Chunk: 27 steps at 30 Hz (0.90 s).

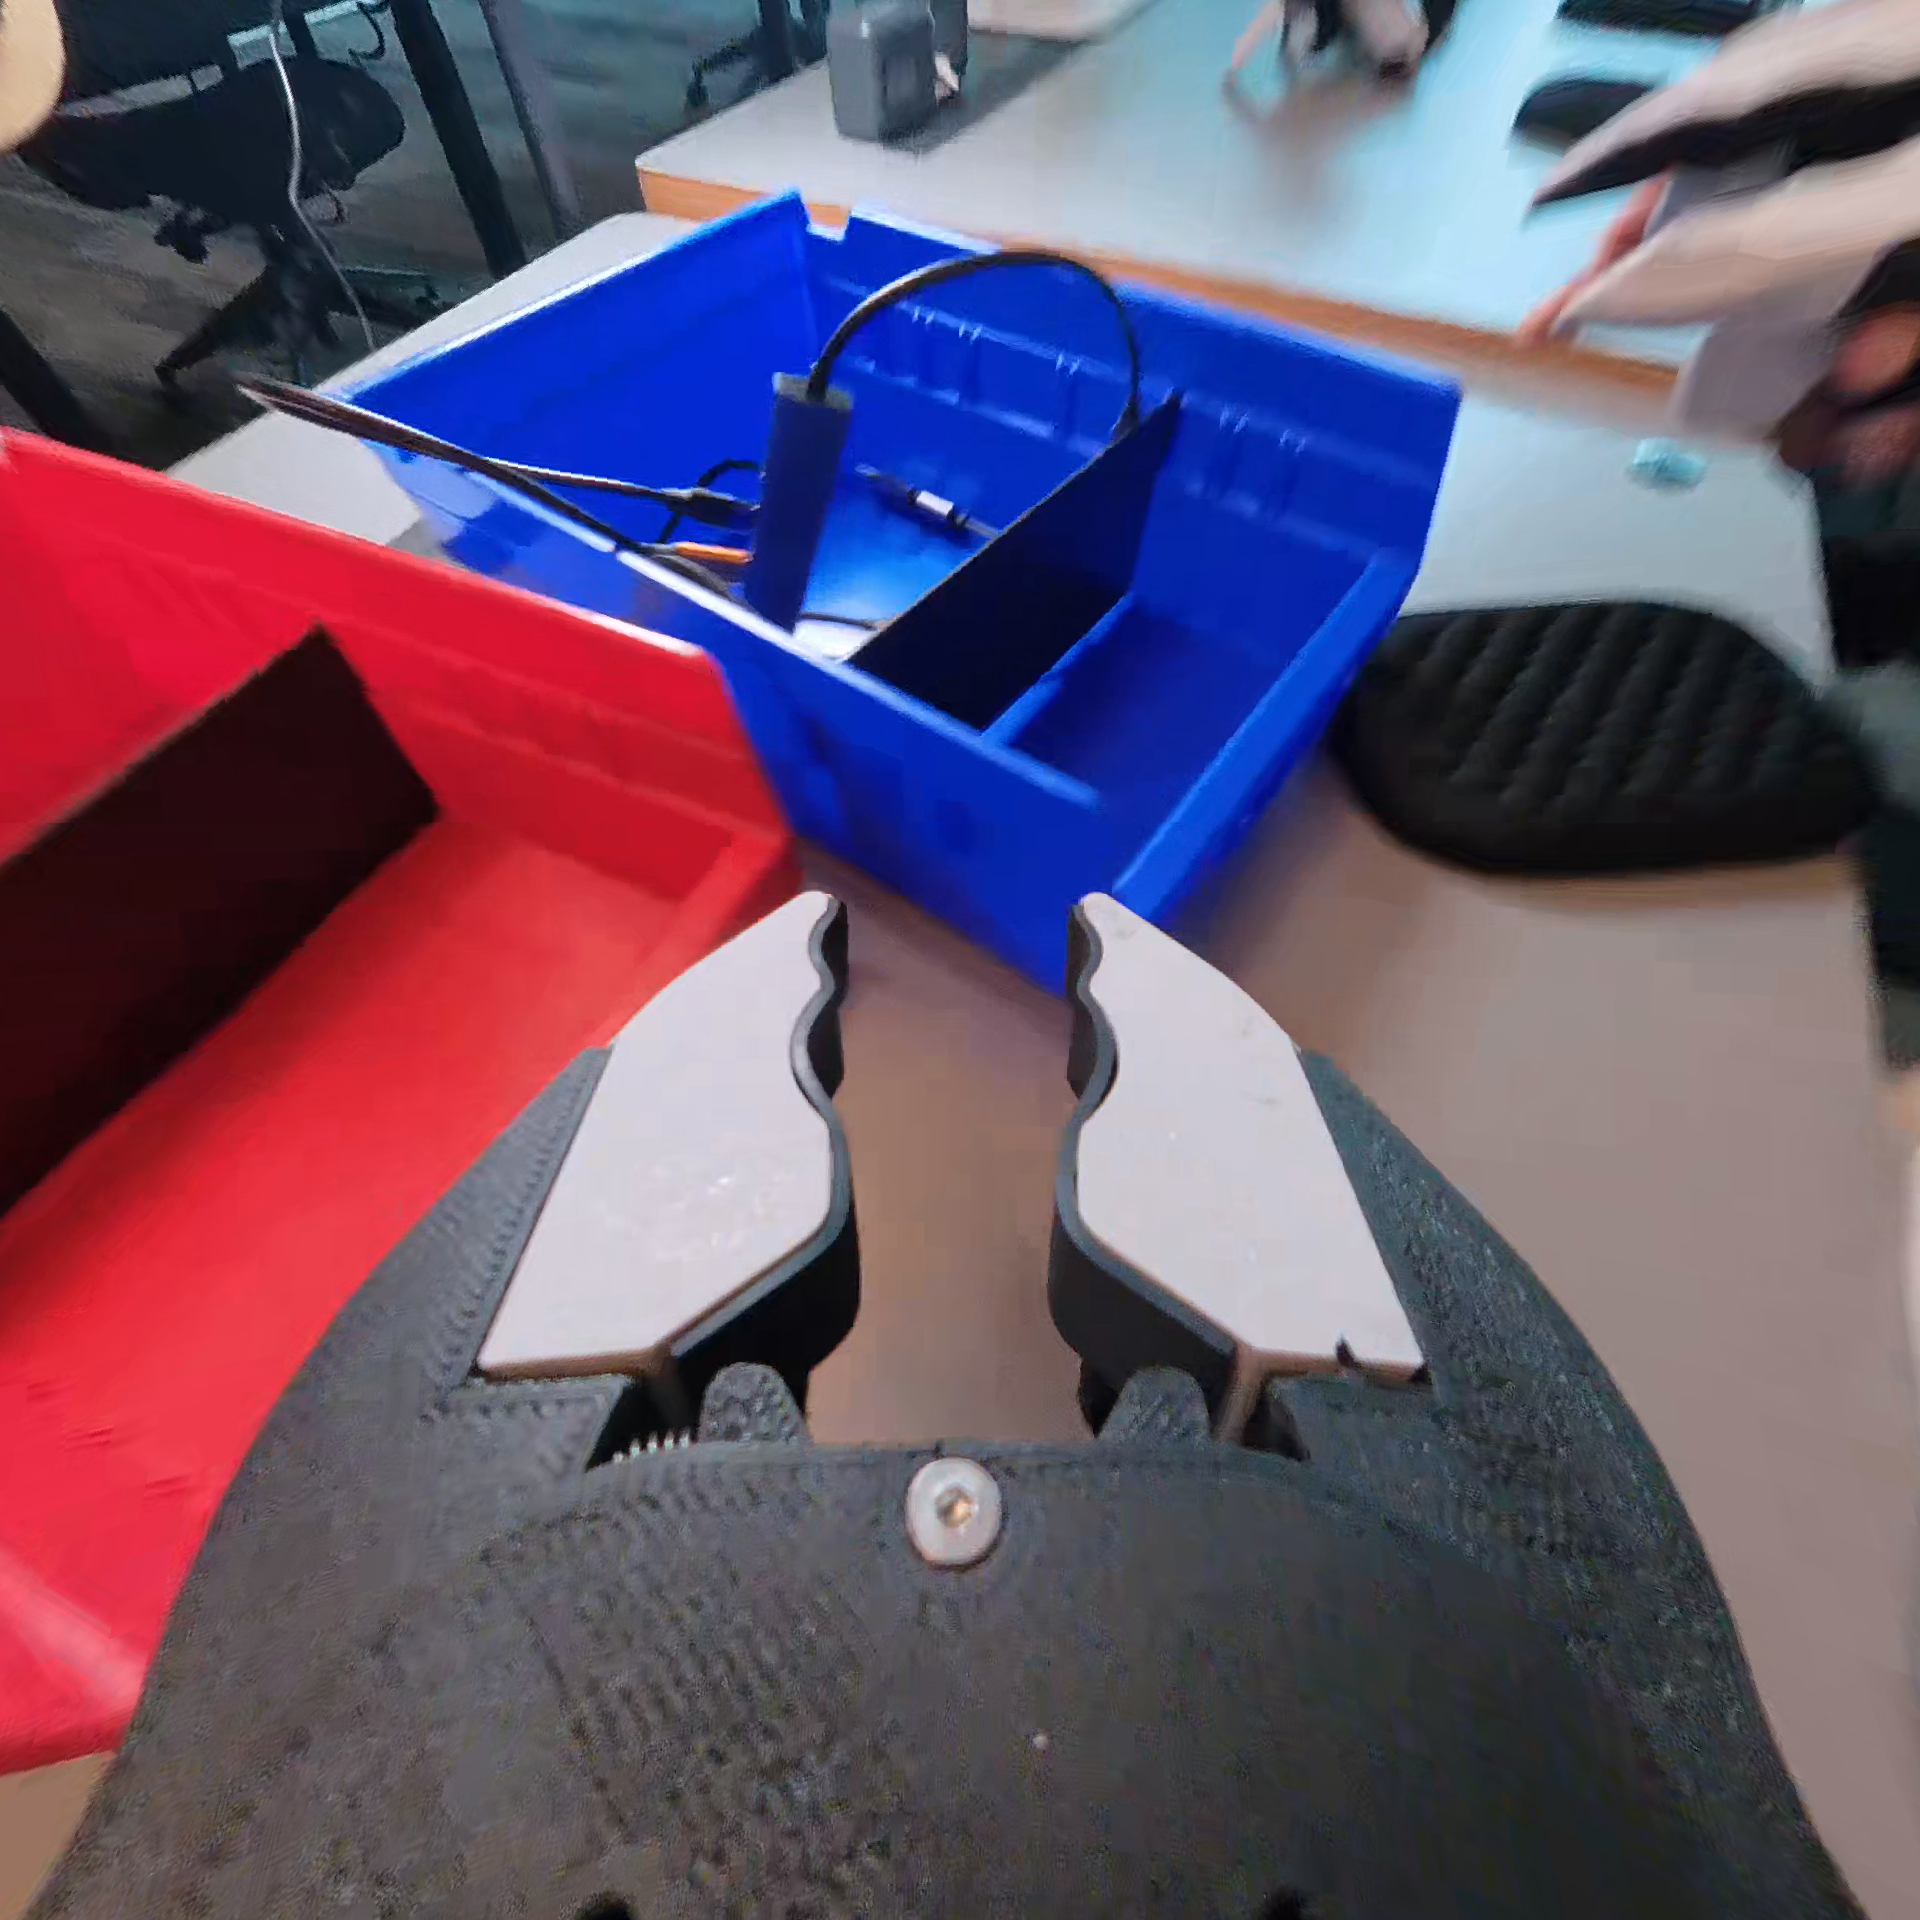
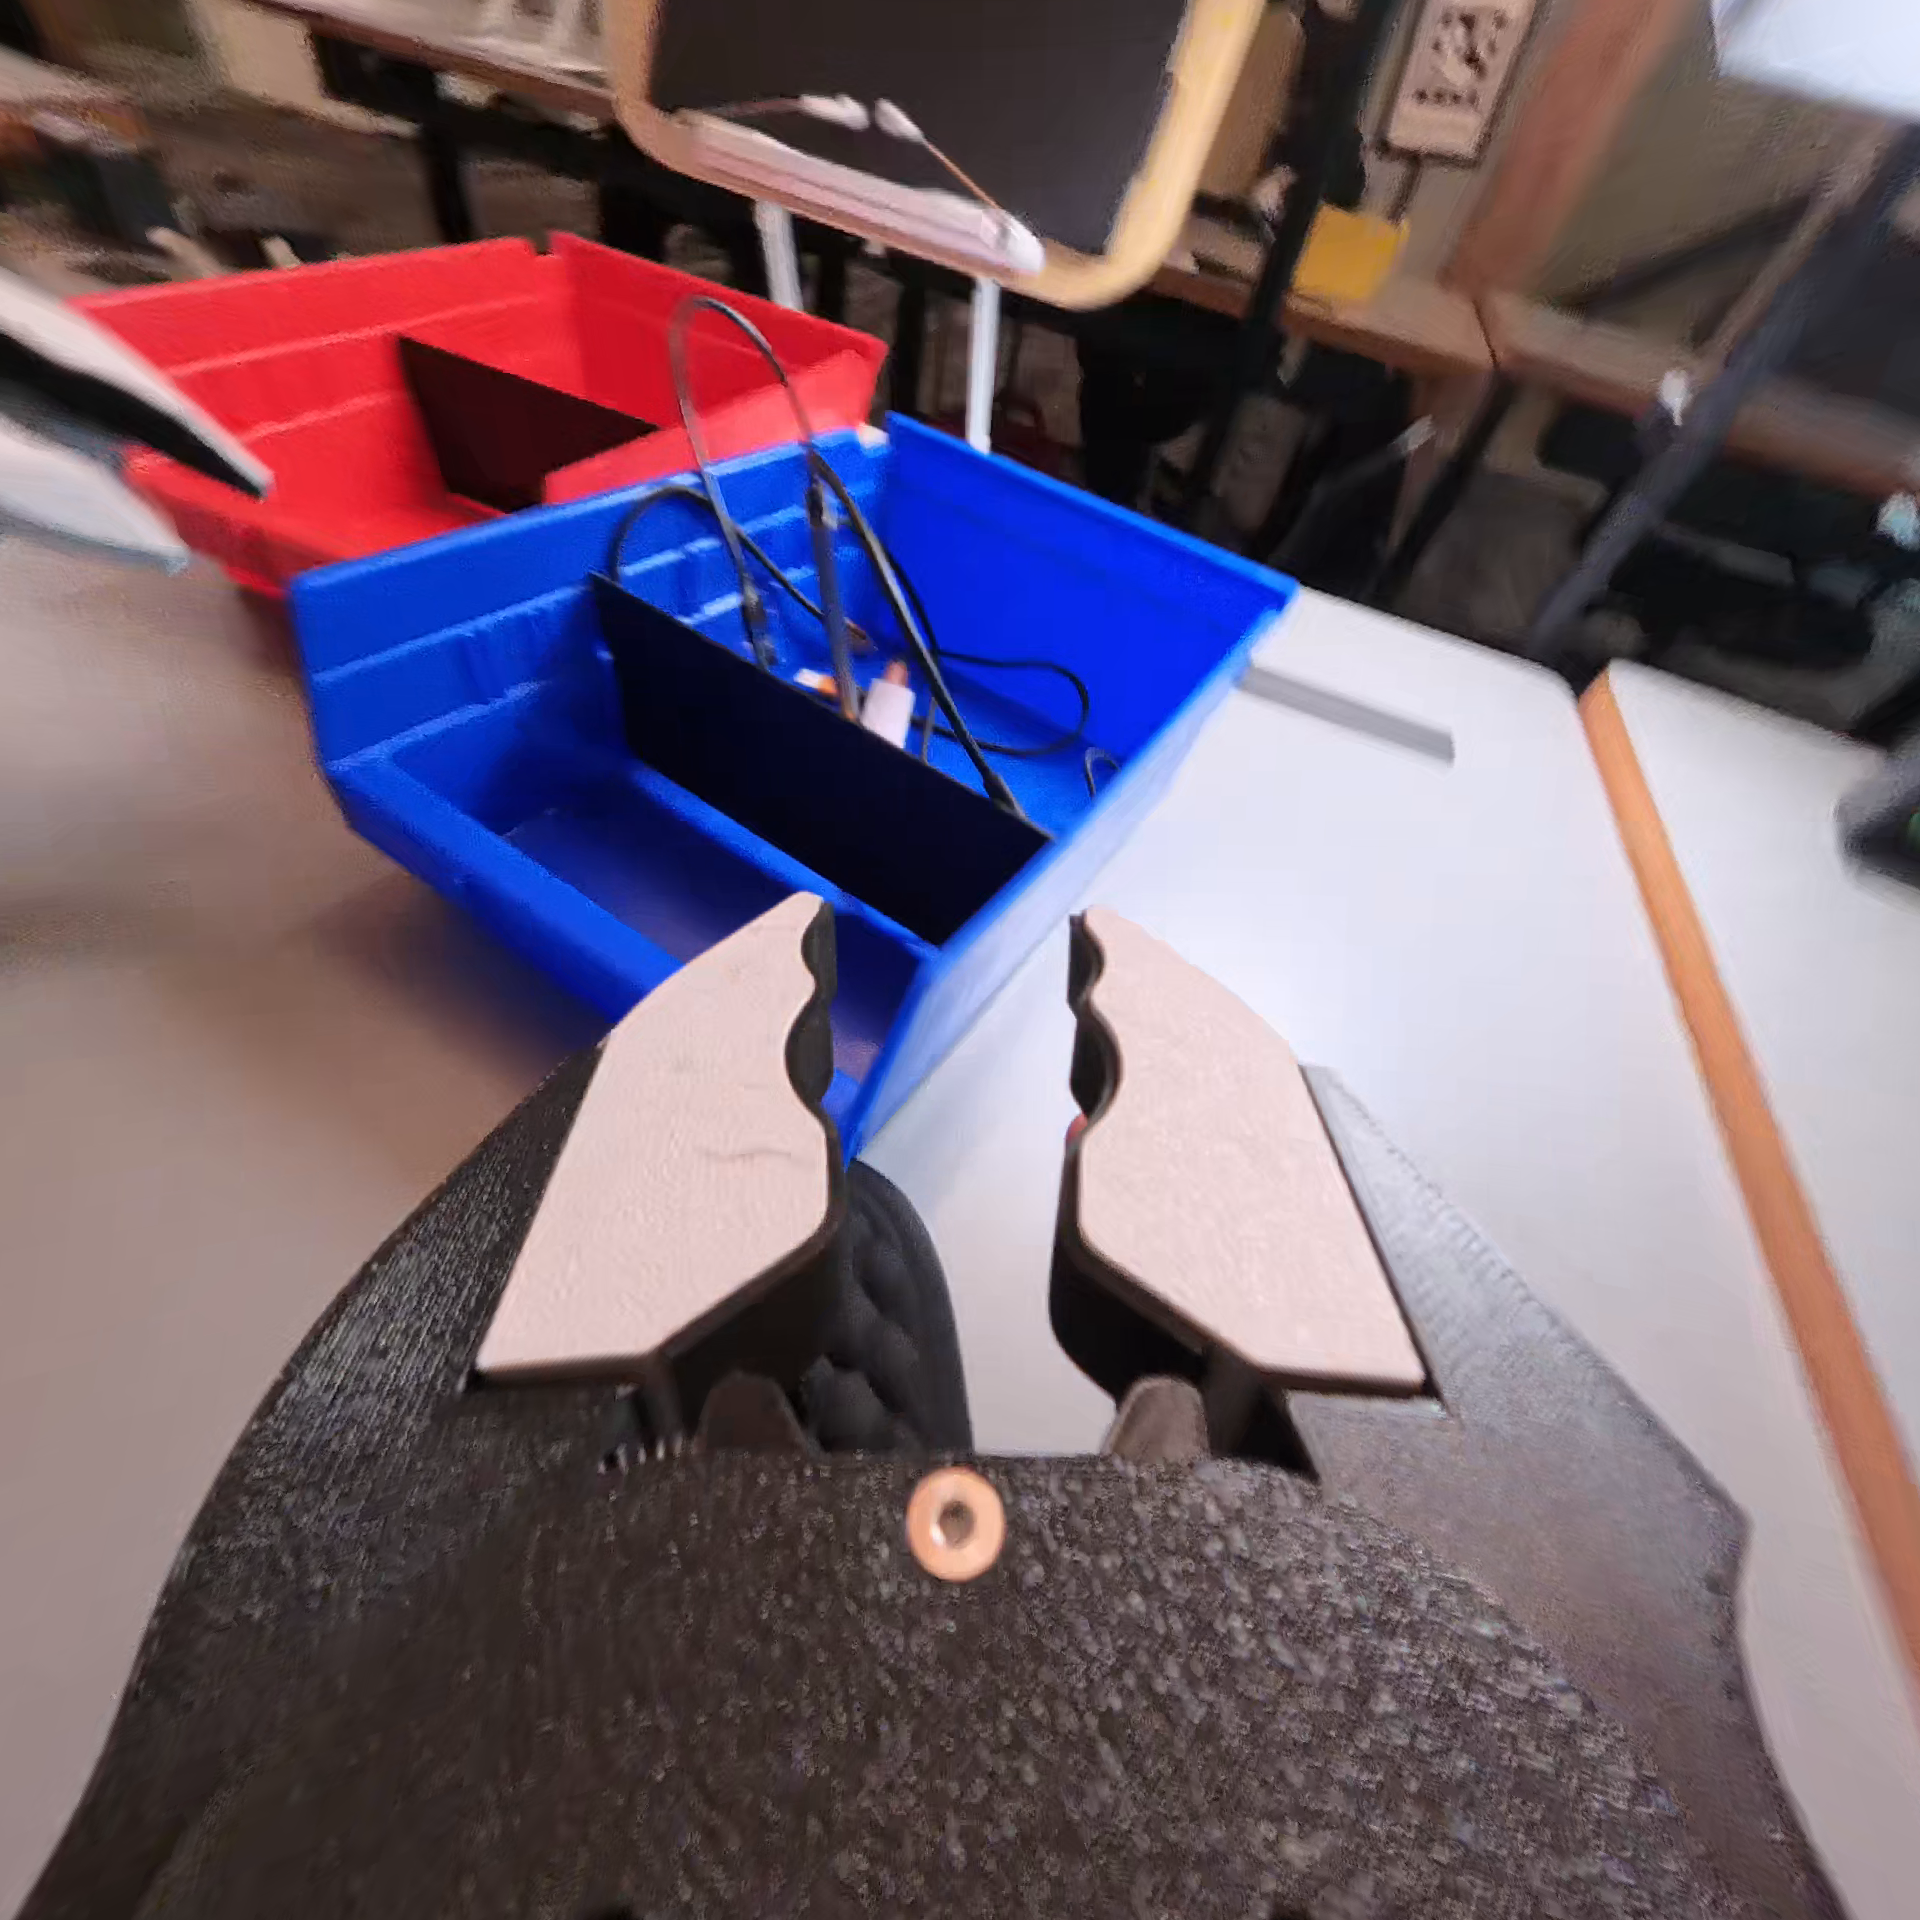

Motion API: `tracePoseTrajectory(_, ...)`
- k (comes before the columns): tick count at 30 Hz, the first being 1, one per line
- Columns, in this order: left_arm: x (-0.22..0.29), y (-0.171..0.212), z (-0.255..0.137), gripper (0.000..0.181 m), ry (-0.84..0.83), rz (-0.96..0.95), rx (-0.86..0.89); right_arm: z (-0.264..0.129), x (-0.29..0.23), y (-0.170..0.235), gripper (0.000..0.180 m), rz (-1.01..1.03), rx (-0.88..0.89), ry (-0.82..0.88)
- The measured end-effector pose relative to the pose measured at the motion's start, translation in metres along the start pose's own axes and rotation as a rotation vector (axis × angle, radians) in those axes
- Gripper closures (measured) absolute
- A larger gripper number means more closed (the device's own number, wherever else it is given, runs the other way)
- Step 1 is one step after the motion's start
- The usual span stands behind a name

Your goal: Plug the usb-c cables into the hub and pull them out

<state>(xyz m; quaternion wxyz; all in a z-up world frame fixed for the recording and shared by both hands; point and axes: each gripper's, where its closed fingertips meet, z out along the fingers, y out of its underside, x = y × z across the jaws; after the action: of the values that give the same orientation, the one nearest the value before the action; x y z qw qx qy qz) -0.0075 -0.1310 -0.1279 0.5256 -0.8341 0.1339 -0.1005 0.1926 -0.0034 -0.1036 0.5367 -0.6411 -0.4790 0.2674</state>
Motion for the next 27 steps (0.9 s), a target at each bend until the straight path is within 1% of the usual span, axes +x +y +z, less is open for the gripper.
tracePoseTrajectory(3,0.017,0.000,0.026,0.129,-0.048,-0.127,0.048,0.022,-0.002,0.027,0.132,0.129,-0.044,-0.013)
tracePoseTrajectory(5,0.020,0.002,0.047,0.121,-0.097,-0.176,0.059,0.039,-0.009,0.033,0.131,0.157,-0.076,-0.024)
tracePoseTrajectory(7,0.018,0.002,0.063,0.120,-0.142,-0.214,0.069,0.054,-0.010,0.037,0.132,0.165,-0.102,0.000)
tracePoseTrajectory(9,0.010,0.004,0.073,0.126,-0.204,-0.188,0.056,0.065,-0.009,0.044,0.137,0.173,-0.135,0.026)
tracePoseTrajectory(10,0.005,0.006,0.077,0.130,-0.240,-0.177,0.043,0.067,-0.009,0.044,0.135,0.182,-0.136,0.033)
tracePoseTrajectory(12,0.000,0.005,0.080,0.138,-0.283,-0.195,0.052,0.068,-0.002,0.044,0.143,0.190,-0.134,0.076)
tracePoseTrajectory(15,-0.006,0.002,0.080,0.148,-0.310,-0.233,0.060,0.064,0.005,0.044,0.160,0.209,-0.116,0.115)
tracePoseTrajectory(18,-0.006,-0.001,0.079,0.152,-0.319,-0.230,0.050,0.059,0.007,0.042,0.161,0.197,-0.111,0.144)
tracePoseTrajectory(20,-0.001,-0.007,0.075,0.153,-0.321,-0.202,0.046,0.050,0.009,0.034,0.163,0.199,-0.075,0.160)
tracePoseTrajectory(22,0.005,-0.021,0.066,0.153,-0.330,-0.169,0.082,0.037,0.010,0.017,0.164,0.178,-0.029,0.182)
tracePoseTrajectory(25,0.013,-0.051,0.043,0.155,-0.347,-0.139,0.158,0.016,0.008,-0.022,0.162,0.127,0.047,0.191)
tracePoseTrajectory(27,0.015,-0.071,0.020,0.155,-0.360,-0.123,0.208,0.005,0.000,-0.053,0.161,0.095,0.101,0.169)
